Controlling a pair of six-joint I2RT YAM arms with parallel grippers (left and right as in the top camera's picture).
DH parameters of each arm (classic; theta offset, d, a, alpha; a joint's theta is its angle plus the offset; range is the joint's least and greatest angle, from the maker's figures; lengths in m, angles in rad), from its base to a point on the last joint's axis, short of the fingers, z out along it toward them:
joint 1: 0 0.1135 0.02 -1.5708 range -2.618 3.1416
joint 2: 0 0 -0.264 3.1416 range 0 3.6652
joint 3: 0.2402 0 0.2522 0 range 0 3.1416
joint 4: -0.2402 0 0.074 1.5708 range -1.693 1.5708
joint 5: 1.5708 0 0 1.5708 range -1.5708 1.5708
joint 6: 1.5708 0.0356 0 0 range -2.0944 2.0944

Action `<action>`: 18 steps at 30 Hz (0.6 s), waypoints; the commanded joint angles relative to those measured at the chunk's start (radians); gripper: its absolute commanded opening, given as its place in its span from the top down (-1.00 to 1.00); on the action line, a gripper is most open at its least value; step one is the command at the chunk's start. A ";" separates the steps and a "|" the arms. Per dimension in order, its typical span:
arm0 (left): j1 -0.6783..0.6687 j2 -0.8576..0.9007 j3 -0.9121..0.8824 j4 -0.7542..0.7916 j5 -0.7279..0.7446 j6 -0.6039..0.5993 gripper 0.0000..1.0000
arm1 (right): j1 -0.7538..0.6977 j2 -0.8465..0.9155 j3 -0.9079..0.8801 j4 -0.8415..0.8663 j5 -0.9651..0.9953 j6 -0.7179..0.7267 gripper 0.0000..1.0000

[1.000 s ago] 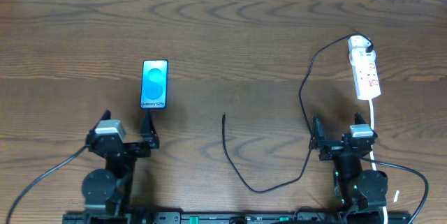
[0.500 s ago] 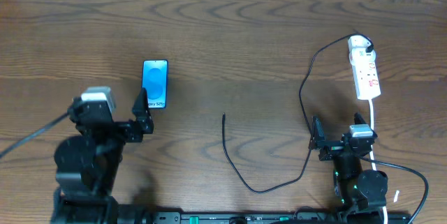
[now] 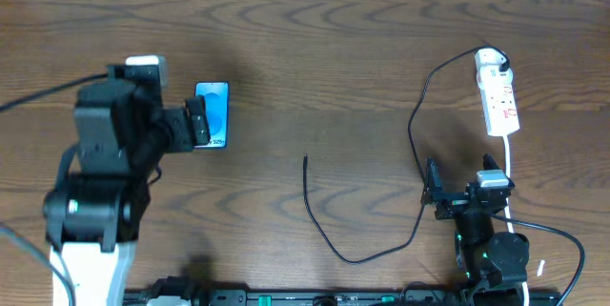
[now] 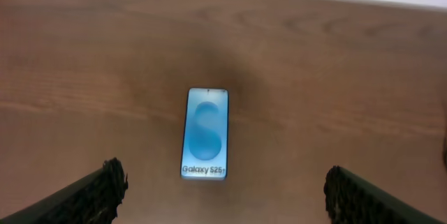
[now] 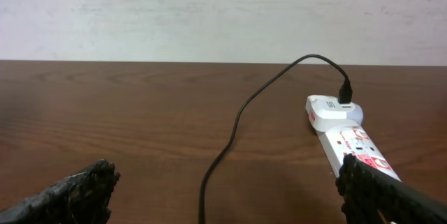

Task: Plug charger to phone and switch on socket
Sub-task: 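Move the left gripper forward over the blue Galaxy phone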

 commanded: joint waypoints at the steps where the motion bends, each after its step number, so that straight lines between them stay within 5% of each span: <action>1: 0.004 0.060 0.050 -0.030 0.013 0.017 -0.85 | 0.006 -0.006 -0.002 -0.003 -0.002 0.014 -0.99; 18: 0.004 0.200 0.048 -0.141 0.009 0.017 -0.85 | 0.006 -0.006 -0.002 -0.003 -0.002 0.014 -0.98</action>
